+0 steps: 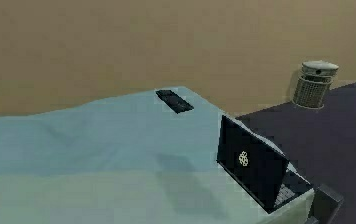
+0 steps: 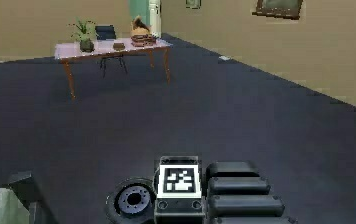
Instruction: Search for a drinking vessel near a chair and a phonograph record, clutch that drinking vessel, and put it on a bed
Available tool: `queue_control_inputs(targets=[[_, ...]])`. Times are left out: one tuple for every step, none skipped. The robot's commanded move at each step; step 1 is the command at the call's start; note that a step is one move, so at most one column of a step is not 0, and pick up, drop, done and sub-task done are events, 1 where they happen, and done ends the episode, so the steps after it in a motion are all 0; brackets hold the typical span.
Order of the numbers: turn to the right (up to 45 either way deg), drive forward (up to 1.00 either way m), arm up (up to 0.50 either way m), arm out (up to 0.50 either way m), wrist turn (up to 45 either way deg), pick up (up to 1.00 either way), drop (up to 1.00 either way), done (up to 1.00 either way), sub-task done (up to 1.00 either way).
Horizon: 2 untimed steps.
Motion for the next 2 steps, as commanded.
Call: queue_control_inputs(targets=[[-45.0, 0.00, 0.00, 0.00, 0.0, 0.00, 0.00, 0.00, 0.00], [-6.0, 0.00, 0.00, 0.00, 0.0, 0.00, 0.00, 0.00, 0.00]])
